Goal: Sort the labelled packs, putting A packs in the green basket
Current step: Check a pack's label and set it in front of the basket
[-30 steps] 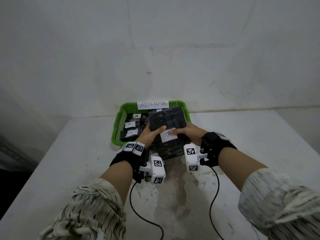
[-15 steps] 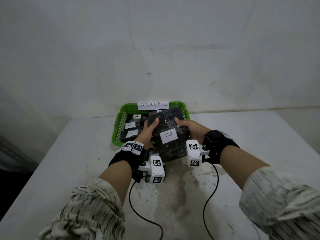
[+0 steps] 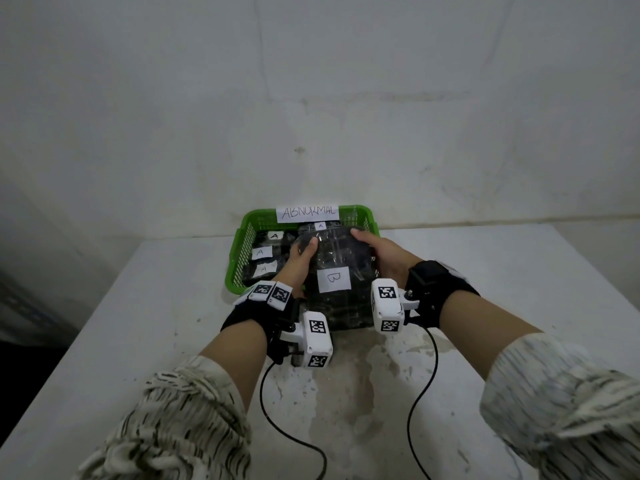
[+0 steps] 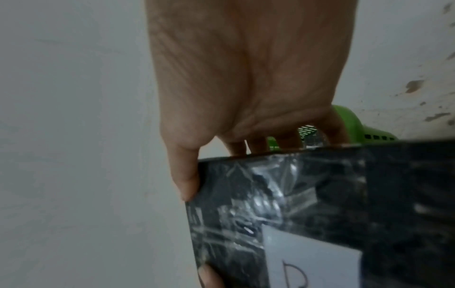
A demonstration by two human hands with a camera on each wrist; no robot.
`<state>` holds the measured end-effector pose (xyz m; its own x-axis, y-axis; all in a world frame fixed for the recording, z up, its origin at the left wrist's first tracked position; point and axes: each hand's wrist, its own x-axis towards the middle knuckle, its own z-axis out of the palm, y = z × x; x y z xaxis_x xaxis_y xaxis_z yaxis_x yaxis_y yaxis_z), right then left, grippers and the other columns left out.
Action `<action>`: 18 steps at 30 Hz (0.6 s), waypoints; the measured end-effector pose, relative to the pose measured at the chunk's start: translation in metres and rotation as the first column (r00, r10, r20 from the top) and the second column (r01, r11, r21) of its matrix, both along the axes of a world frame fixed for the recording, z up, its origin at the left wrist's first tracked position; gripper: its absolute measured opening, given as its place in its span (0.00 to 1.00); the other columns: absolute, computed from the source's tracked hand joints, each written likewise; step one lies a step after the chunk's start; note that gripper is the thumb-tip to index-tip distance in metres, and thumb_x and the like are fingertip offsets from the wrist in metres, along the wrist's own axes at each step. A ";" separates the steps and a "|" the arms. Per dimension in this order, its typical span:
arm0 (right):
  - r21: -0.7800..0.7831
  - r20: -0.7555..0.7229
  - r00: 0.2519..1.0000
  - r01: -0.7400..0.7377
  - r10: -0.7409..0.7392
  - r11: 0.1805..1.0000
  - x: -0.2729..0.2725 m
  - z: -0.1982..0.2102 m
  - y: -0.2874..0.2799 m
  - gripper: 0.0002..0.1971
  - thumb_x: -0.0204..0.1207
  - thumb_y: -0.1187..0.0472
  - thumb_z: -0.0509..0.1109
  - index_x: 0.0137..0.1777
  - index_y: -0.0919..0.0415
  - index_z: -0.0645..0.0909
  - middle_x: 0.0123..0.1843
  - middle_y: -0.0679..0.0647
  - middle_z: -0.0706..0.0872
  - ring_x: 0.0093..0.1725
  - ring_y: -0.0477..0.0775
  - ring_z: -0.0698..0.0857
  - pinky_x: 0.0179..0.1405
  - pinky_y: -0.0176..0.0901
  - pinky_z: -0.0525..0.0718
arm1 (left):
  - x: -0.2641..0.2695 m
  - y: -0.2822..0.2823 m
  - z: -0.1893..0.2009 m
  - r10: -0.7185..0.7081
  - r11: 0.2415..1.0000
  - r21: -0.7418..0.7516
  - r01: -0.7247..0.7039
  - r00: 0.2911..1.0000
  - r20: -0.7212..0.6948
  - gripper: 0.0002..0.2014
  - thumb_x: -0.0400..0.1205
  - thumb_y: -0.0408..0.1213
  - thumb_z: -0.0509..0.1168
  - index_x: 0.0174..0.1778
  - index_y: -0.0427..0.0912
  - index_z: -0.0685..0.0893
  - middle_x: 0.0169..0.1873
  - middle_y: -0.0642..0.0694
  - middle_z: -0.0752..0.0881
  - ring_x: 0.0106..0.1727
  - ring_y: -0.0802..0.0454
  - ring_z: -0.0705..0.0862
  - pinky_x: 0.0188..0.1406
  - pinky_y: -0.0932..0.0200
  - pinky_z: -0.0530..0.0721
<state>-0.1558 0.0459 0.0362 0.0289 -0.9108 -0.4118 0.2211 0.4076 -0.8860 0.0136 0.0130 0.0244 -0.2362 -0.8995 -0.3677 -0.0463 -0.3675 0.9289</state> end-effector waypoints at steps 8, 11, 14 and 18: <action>-0.048 -0.086 0.995 -0.049 0.045 0.998 0.009 0.005 0.002 0.40 0.62 0.23 0.67 0.65 0.52 0.83 0.62 0.57 0.88 0.63 0.60 0.85 0.67 0.61 0.80 | -0.006 -0.012 0.002 0.157 0.931 -0.363 -0.027 0.930 0.332 0.23 0.81 0.48 0.64 0.69 0.50 0.65 0.71 0.37 0.58 0.73 0.36 0.65 0.76 0.45 0.65; -0.040 -0.024 1.000 -0.014 0.013 0.999 0.009 0.007 -0.001 0.45 0.62 0.19 0.56 0.66 0.53 0.81 0.62 0.59 0.86 0.63 0.61 0.84 0.62 0.62 0.83 | -0.005 -0.013 0.009 0.207 0.913 -0.403 -0.063 0.924 0.323 0.24 0.80 0.46 0.66 0.70 0.50 0.65 0.71 0.37 0.58 0.73 0.37 0.64 0.76 0.48 0.65; -0.067 0.016 1.000 -0.014 0.015 0.998 0.008 0.007 -0.002 0.30 0.79 0.32 0.53 0.63 0.54 0.82 0.52 0.56 0.82 0.51 0.58 0.82 0.50 0.55 0.85 | -0.004 -0.012 0.013 0.226 0.890 -0.457 -0.005 0.874 0.430 0.15 0.82 0.43 0.63 0.64 0.49 0.73 0.69 0.38 0.61 0.70 0.37 0.63 0.72 0.49 0.64; -0.131 0.035 0.999 -0.005 0.009 0.991 0.009 0.008 -0.004 0.21 0.85 0.53 0.61 0.77 0.47 0.71 0.58 0.54 0.80 0.52 0.58 0.82 0.55 0.56 0.82 | -0.007 -0.011 0.015 -0.059 0.964 -0.248 0.098 0.986 0.157 0.33 0.69 0.72 0.58 0.62 0.52 0.75 0.66 0.37 0.76 0.65 0.36 0.78 0.67 0.35 0.76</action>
